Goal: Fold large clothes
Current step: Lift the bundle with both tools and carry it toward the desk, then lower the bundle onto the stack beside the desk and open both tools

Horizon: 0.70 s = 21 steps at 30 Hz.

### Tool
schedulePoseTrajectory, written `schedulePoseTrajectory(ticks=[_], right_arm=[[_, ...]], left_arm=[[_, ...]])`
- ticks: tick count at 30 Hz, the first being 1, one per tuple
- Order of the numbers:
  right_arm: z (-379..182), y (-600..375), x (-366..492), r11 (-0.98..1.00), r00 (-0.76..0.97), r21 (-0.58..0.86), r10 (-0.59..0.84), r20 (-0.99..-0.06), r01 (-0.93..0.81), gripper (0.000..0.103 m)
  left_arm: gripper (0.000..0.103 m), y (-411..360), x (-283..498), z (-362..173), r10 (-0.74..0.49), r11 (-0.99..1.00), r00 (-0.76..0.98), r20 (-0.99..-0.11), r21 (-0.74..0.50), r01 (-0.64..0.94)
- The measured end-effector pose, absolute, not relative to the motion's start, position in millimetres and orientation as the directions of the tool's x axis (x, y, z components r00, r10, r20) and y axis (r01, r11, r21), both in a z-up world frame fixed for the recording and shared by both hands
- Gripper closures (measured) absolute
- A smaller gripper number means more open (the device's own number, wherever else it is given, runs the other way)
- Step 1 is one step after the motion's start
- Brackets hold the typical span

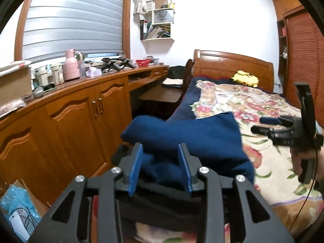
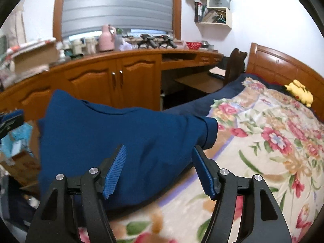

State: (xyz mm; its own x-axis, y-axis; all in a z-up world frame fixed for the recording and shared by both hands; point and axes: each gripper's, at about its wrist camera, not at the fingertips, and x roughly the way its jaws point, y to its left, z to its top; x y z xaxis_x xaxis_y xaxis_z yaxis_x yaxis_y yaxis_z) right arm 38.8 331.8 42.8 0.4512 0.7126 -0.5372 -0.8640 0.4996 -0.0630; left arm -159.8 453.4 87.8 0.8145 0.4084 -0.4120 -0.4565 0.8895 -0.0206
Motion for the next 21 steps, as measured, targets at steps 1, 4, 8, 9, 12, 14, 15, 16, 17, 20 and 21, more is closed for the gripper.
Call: schedulePoseTrajectory(ticks=[1, 4, 8, 9, 12, 14, 15, 16, 17, 20, 21], right_arm=[[44.9, 326.5, 35.1, 0.496, 0.449, -0.062, 0.716, -0.534, -0.866, 0.034], [48.8, 312.0, 23.7, 0.488, 0.448, -0.077, 0.714, -0.538, -0.869, 0.034], [53.3, 294.8, 17.0, 0.487, 0.447, -0.073, 0.719, -0.532, -0.87, 0.034], [54.2, 290.1, 16.6, 0.489, 0.447, -0.067, 0.722, -0.528, -0.87, 0.034], [55.9, 275.4, 14.7, 0.491, 0.446, -0.058, 0.728, -0.521, -0.869, 0.034], [54.6, 268.4, 15.7, 0.496, 0.447, -0.052, 0.726, -0.522, -0.867, 0.034], [53.0, 264.8, 15.9, 0.498, 0.447, -0.049, 0.724, -0.525, -0.866, 0.034], [51.8, 261.9, 16.1, 0.5, 0.448, -0.048, 0.723, -0.527, -0.865, 0.034], [49.8, 258.8, 16.3, 0.502, 0.449, -0.048, 0.721, -0.529, -0.863, 0.034], [43.9, 249.4, 15.5, 0.507, 0.451, -0.047, 0.716, -0.532, -0.861, 0.034], [41.2, 246.1, 15.8, 0.508, 0.449, -0.043, 0.715, -0.536, -0.86, 0.034]], left_arm=[[0.065, 449.0, -157.3, 90.6, 0.404, 0.893, 0.817, -0.412, -0.016, -0.45], [0.06, 438.7, -147.3, 97.4, 0.417, 0.893, 0.814, -0.404, 0.018, -0.449], [0.056, 432.5, -129.6, 101.6, 0.423, 0.893, 0.807, -0.412, 0.036, -0.449], [0.056, 432.5, -124.1, 101.4, 0.421, 0.893, 0.805, -0.418, 0.038, -0.448], [0.056, 433.7, -104.7, 98.0, 0.41, 0.898, 0.798, -0.441, 0.041, -0.439], [0.056, 438.0, -90.5, 91.9, 0.396, 0.901, 0.788, -0.472, 0.035, -0.433], [0.056, 439.7, -86.0, 88.9, 0.388, 0.902, 0.783, -0.487, 0.026, -0.431], [0.056, 442.8, -81.5, 83.8, 0.383, 0.9, 0.771, -0.508, 0.019, -0.435], [0.056, 444.1, -78.3, 77.5, 0.378, 0.9, 0.758, -0.531, 0.018, -0.436], [0.056, 443.3, -76.7, 58.8, 0.393, 0.895, 0.725, -0.566, 0.055, -0.442], [0.056, 442.4, -77.6, 52.7, 0.4, 0.893, 0.716, -0.573, 0.066, -0.445]])
